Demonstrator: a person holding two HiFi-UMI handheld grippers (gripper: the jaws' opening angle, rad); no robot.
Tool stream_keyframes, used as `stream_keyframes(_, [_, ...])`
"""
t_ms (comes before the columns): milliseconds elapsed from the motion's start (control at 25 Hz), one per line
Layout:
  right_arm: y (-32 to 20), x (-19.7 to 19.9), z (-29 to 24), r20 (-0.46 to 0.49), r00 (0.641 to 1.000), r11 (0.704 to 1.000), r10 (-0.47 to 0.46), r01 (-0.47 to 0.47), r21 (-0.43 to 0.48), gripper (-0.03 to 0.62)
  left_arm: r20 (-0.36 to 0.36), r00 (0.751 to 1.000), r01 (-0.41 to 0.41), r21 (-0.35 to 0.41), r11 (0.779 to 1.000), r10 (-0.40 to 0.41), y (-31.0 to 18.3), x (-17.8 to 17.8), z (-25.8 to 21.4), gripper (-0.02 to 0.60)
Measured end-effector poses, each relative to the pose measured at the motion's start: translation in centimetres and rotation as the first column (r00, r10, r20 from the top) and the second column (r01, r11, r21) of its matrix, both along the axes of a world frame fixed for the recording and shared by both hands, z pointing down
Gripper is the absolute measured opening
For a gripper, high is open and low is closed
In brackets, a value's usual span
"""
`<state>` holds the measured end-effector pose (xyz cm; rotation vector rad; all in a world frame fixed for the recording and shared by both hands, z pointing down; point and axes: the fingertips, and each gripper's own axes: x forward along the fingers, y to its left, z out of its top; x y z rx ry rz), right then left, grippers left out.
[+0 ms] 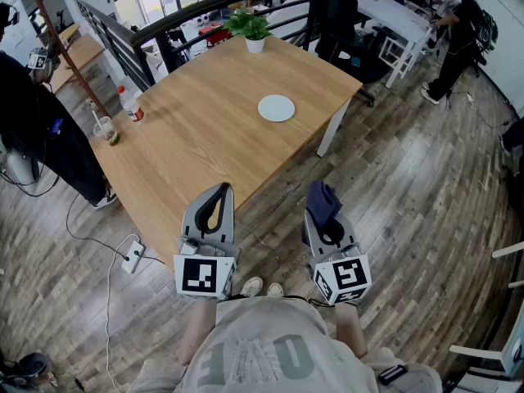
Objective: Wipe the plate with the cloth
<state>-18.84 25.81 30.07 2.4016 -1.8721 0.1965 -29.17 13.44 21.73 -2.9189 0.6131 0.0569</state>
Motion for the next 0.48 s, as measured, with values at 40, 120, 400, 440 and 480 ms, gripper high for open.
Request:
stream_keyframes(40, [0.1,0.2,0.0,0.000,1.000,1.000,-0.001,0.001,-0.001,0.055,0.000,1.000,0.001,0.002,1.000,-0.001,0.1,0.2,-0.1,0.008])
stream_keyframes(120, [0.3,0.6,0.0,-0.003,1.000,1.000,-0.004,0.004,-0.003,0.055,0.000,1.000,0.004,0.007,1.000,-0.004,0.4,0.5,-0.3,0.008])
stream_keyframes(400, [1.7,0.7,0.6,-0.018,0.999,0.999,-0.037,0.037,-0.010,0.055,0.008,0.999,0.043,0.005,0.999,-0.043,1.4,0.5,0.2,0.008])
stream_keyframes(440, [1.9,0.7,0.8,-0.023,0.999,0.999,-0.041,0.040,-0.013,0.055,0.007,0.999,0.051,-0.002,0.999,-0.051,1.5,0.3,0.4,0.006])
stream_keyframes(480, [2.2,0.7,1.2,-0.028,0.999,0.999,-0.044,0.043,-0.019,0.055,0.007,0.998,0.057,-0.008,0.998,-0.057,1.6,0.1,0.6,0.008])
